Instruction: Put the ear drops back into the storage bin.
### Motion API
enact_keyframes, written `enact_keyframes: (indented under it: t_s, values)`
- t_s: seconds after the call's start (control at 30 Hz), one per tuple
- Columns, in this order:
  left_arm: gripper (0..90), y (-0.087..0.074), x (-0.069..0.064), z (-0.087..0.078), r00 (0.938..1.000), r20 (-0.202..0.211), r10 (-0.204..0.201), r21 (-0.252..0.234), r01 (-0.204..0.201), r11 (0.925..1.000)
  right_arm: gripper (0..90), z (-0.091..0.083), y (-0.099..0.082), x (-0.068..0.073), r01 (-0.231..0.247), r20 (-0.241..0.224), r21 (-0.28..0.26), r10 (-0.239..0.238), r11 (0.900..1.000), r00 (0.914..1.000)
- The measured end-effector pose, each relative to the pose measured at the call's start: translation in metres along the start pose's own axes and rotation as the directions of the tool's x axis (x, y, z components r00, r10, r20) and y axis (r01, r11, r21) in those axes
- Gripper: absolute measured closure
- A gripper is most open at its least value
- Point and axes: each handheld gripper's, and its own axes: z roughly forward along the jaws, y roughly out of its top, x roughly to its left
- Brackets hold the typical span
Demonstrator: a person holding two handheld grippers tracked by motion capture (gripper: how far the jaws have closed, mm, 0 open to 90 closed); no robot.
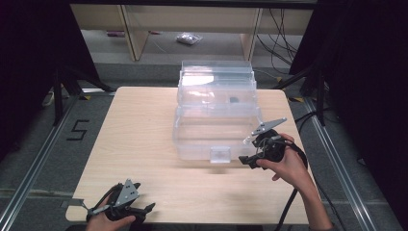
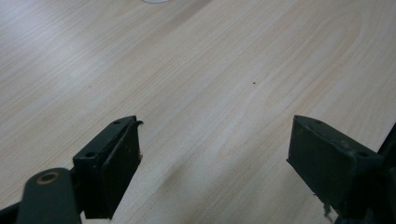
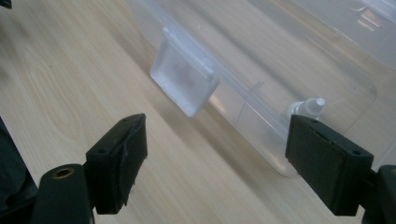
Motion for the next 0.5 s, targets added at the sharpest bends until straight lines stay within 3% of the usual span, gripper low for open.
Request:
enact_keyframes:
  t_s: [0.07,0.2,0.3,0.33,0.37,0.5]
  values:
    - [16.3,0.000,0.000,0.000,1.0000,-0.002,0.003,0.001,-0.003,1.0000,21.5,0.003,-0.003,0.001,0.008,-0.003,-0.026,-0.008,0.9996,1.0000]
    - [16.3,0.000,0.000,0.000,1.0000,-0.003,0.000,0.000,0.000,1.0000,20.9,0.003,-0.006,0.002,-0.009,-0.015,-0.020,0.008,0.9998,0.9998]
    - [16.4,0.000,0.000,0.000,1.0000,-0.002,0.000,0.000,0.000,1.0000,20.9,0.004,-0.008,0.002,0.026,-0.008,-0.028,-0.026,0.9993,0.9996]
    - [16.4,0.000,0.000,0.000,1.0000,-0.002,0.000,0.000,0.000,1.0000,20.9,0.004,-0.009,0.004,-0.006,-0.020,-0.024,0.006,0.9997,0.9998]
    - [16.4,0.000,0.000,0.000,1.0000,-0.003,0.001,0.000,-0.001,1.0000,20.9,0.006,-0.011,0.005,-0.009,-0.009,-0.032,0.008,0.9994,0.9999]
    - [16.3,0.000,0.000,0.000,1.0000,0.001,-0.001,0.000,0.001,1.0000,20.8,0.007,-0.015,0.007,0.023,-0.021,-0.044,-0.024,0.9987,0.9995]
